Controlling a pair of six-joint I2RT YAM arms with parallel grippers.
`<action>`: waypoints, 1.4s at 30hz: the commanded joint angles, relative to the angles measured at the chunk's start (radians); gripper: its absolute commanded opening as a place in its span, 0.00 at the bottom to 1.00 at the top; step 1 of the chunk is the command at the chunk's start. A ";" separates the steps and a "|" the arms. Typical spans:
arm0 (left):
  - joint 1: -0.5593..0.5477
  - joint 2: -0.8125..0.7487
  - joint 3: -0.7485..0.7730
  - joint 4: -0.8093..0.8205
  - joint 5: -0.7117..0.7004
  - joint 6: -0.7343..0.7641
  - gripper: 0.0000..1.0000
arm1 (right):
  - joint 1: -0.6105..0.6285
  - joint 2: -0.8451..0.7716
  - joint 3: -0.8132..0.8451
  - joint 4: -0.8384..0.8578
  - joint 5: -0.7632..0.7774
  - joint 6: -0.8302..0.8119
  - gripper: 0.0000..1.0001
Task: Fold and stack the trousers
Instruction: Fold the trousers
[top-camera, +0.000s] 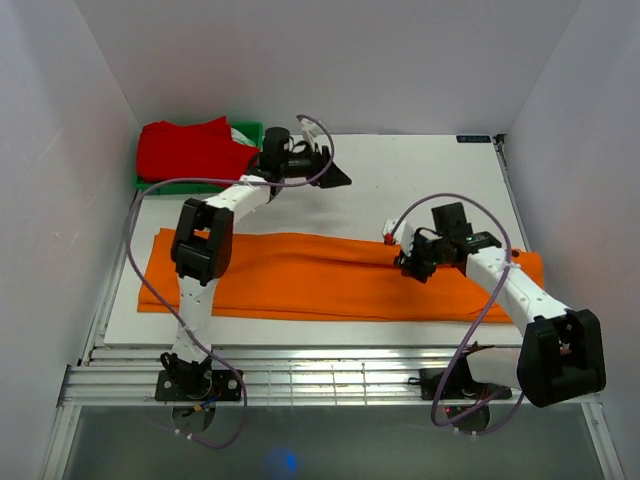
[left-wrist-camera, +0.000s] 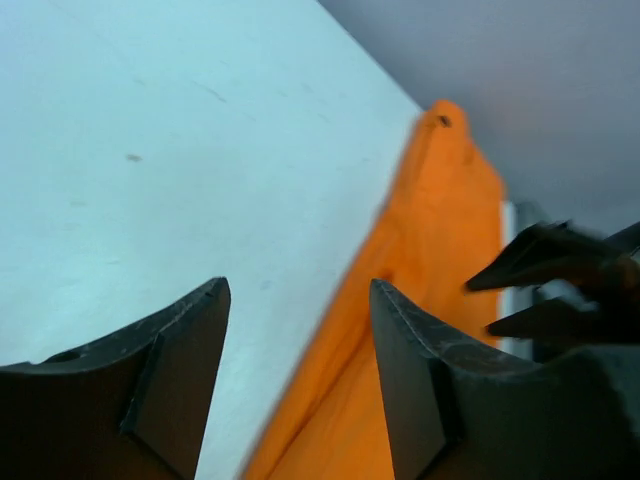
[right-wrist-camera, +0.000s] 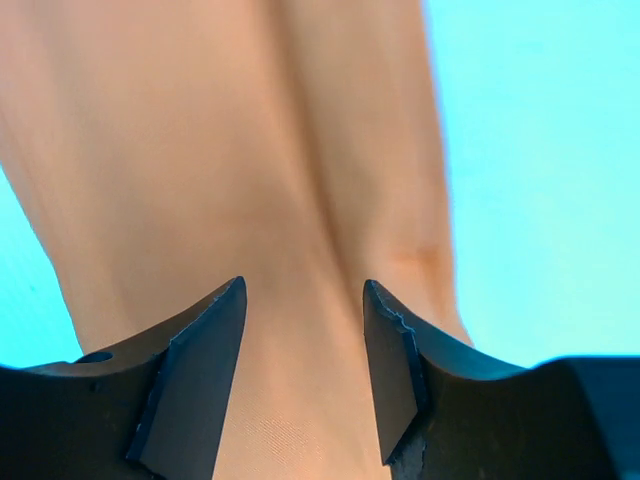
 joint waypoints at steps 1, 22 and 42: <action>0.005 -0.324 -0.091 -0.380 -0.141 0.629 0.67 | -0.116 -0.034 0.137 -0.070 -0.190 0.182 0.56; -0.340 -0.406 -0.335 -0.364 -0.370 0.835 0.69 | -0.261 0.624 0.561 -0.390 -0.191 -0.040 0.47; -0.300 -0.122 -0.171 -0.331 -0.118 0.765 0.63 | -0.218 0.474 0.318 -0.212 -0.201 -0.044 0.08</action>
